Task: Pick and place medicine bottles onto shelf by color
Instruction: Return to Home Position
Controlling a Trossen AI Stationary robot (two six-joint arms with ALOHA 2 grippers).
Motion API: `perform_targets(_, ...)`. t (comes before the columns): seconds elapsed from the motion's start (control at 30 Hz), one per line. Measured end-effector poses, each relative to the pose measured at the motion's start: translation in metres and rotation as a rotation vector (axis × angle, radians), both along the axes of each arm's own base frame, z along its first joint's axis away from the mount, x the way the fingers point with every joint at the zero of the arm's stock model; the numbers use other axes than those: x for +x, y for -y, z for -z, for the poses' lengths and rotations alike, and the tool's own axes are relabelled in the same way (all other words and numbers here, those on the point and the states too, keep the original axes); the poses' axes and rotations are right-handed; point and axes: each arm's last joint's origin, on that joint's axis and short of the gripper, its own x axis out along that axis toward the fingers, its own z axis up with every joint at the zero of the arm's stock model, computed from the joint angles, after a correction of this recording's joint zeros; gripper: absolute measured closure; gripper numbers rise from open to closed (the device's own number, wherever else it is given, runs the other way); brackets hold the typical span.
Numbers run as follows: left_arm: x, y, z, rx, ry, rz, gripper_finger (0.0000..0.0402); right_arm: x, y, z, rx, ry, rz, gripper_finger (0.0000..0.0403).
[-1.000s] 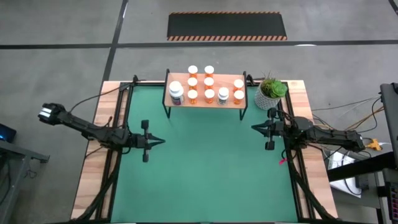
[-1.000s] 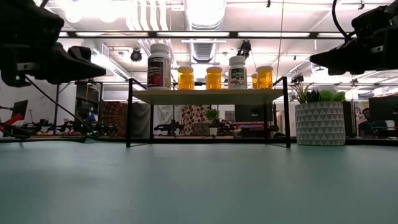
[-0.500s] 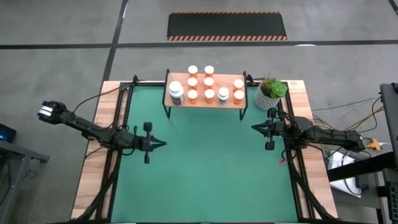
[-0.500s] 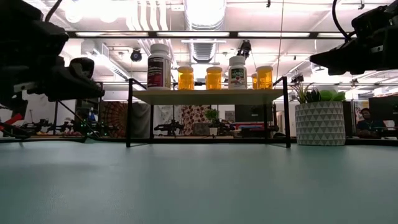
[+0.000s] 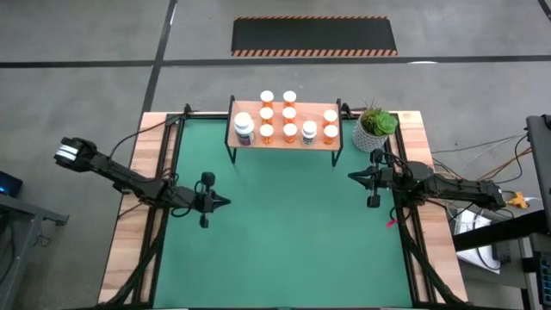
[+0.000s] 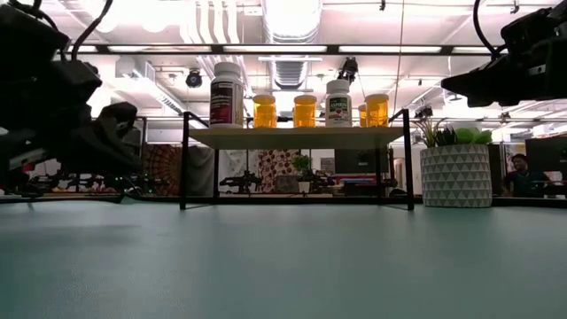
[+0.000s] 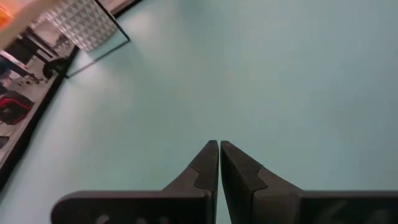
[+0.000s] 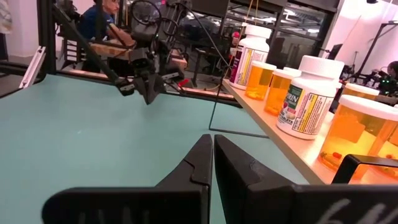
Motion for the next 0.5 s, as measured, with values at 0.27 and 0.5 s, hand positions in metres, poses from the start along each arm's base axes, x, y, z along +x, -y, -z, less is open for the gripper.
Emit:
perform_targets(0.27, 0.0, 0.0, 0.012, 0.029, -0.091, 0.0, 0.0402, 0.0, 0.0, 0.0, -0.001, 0.0, 0.0, 0.0394)
perform_targets(0.5, 0.0, 0.0, 0.021, 0.051, -0.165, 0.0, 0.0402, 0.0, 0.0, 0.0, -0.001, -0.001, 0.0, 0.0394)
